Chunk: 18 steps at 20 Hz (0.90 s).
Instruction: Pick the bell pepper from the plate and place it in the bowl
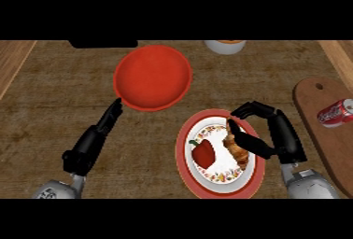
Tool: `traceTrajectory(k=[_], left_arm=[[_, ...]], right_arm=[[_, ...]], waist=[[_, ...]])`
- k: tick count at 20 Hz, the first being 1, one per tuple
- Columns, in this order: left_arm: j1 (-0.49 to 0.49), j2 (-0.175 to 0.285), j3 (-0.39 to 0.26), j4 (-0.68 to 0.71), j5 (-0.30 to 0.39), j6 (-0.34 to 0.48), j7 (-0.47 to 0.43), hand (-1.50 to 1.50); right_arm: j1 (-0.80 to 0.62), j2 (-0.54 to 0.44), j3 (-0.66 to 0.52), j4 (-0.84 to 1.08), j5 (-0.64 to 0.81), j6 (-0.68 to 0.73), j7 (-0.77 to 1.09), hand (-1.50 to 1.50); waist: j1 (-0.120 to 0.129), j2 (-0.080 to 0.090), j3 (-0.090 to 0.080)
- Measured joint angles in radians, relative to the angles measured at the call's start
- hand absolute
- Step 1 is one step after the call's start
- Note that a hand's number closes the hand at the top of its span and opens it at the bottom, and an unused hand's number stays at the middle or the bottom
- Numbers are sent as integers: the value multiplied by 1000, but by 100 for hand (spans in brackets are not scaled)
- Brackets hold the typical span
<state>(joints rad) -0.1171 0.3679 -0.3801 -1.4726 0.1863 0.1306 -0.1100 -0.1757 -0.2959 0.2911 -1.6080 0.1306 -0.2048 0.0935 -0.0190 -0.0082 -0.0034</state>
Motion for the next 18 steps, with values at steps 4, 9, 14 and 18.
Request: traceTrajectory(k=[4, 9, 14, 18], left_arm=[[-31, -23, 5, -34, 30, -46, 50, 0], [-46, -29, 12, -60, 42, -68, 84, 0], [-67, -37, 14, -61, 39, -71, 110, 0], [-64, -48, 6, -63, 31, -65, 111, 0]], right_arm=[[22, 100, 69, 55, 99, -94, -56, -150], [-63, 65, 149, 92, 276, -68, 56, -150], [-194, -15, 211, 103, 391, 114, 281, -150], [-266, -48, 271, 96, 364, 364, 467, -150]], waist=[[13, 5, 2], [22, 6, 2], [26, 4, 0], [29, 2, -2]])
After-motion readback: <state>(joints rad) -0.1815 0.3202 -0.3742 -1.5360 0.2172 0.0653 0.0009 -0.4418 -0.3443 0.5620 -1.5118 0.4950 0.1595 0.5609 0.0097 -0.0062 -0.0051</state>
